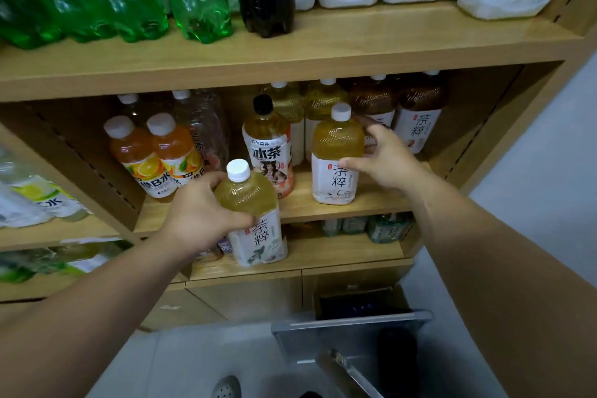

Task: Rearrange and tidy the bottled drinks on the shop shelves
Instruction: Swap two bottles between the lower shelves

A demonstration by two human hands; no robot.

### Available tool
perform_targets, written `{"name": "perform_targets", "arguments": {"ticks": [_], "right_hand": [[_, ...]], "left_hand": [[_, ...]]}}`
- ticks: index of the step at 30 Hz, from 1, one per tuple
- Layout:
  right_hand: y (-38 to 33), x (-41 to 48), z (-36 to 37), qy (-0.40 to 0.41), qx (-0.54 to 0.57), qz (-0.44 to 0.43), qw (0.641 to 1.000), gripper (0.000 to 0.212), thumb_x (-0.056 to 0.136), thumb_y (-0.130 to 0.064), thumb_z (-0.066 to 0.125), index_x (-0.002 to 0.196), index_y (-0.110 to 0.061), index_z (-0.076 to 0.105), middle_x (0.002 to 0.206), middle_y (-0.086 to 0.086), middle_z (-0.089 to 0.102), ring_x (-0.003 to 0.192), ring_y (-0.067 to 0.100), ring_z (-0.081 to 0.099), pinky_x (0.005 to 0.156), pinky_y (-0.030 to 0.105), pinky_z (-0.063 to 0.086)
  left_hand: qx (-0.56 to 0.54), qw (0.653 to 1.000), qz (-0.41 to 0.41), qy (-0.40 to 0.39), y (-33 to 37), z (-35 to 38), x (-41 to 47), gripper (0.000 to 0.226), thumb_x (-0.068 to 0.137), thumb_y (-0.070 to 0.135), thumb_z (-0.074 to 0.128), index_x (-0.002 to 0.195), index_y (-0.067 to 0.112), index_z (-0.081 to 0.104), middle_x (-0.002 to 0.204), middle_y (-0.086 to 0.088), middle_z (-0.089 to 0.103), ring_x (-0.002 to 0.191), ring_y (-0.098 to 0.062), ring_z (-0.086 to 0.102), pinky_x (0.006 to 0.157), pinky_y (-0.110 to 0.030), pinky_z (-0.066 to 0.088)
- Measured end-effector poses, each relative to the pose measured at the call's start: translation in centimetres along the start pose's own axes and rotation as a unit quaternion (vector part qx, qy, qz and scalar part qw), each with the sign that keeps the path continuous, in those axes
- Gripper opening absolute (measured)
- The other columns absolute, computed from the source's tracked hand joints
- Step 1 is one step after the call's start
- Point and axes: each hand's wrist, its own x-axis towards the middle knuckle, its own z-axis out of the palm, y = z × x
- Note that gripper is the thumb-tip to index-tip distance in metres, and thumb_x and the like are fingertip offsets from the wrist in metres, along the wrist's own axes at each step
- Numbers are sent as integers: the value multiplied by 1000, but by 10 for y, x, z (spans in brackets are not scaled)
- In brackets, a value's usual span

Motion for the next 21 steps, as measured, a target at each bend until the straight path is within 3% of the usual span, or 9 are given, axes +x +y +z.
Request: {"name": "perform_targets", "arguments": {"ticks": [2, 5, 8, 11, 15, 19, 21], "right_hand": [[2, 2, -1, 0, -30, -2, 1000, 69, 82, -26, 84, 141, -33, 48, 125, -8, 64, 115, 16, 64, 97, 42, 56], [0, 6, 0, 2, -55, -12, 998, 74, 85, -33, 80, 147, -41, 39, 129, -7, 64, 114, 17, 65, 94, 48, 58], [-8, 10, 1, 19, -77, -47, 996, 69, 94, -25, 71, 151, -42, 36, 127, -12, 63, 118, 16, 62, 98, 47, 56], [-12, 8, 2, 47, -121, -72, 989, 69, 95, -21, 69, 154, -34, 34, 128, -2, 64, 118, 21, 60, 96, 39, 53], [1, -2, 20, 78, -131, -38, 988, 89, 80, -22, 85, 148, -33, 30, 126, 3, 63, 116, 24, 60, 94, 41, 54], [17, -11, 41, 114, -100, -15, 988, 104, 72, -13, 90, 148, -36, 22, 129, 3, 61, 118, 23, 61, 93, 38, 54], [20, -13, 48, 127, -111, -6, 986, 113, 70, -13, 92, 152, -37, 17, 134, 2, 58, 123, 23, 58, 96, 40, 53]], "left_hand": [[12, 1000, -4, -4, -5, 0, -1, 83, 33, 47, 88, 111, 25, 71, 93, 9, 76, 83, -10, 73, 74, -39, 63], [16, 1000, -21, -2, -11, -2, -2, 77, 43, 32, 96, 114, 23, 70, 94, 8, 77, 84, -9, 73, 77, -37, 61], [0, 1000, -28, 3, -11, -7, -1, 83, 35, 40, 92, 113, 23, 70, 94, 7, 77, 86, -12, 74, 79, -41, 62], [2, 1000, -26, 11, -8, -11, -3, 79, 42, 28, 97, 115, 20, 70, 96, 6, 76, 89, -15, 74, 80, -41, 62], [-8, 1000, -16, 19, -2, -16, -5, 83, 36, 37, 94, 114, 21, 70, 96, 7, 76, 88, -14, 73, 81, -42, 62], [-18, 999, -12, 23, 4, -17, -6, 70, 47, 21, 99, 112, 20, 71, 95, 6, 76, 88, -15, 72, 84, -44, 61], [-25, 999, -10, 21, 5, -18, -6, 78, 39, 32, 95, 113, 21, 71, 95, 7, 76, 87, -14, 73, 82, -44, 62]]}}
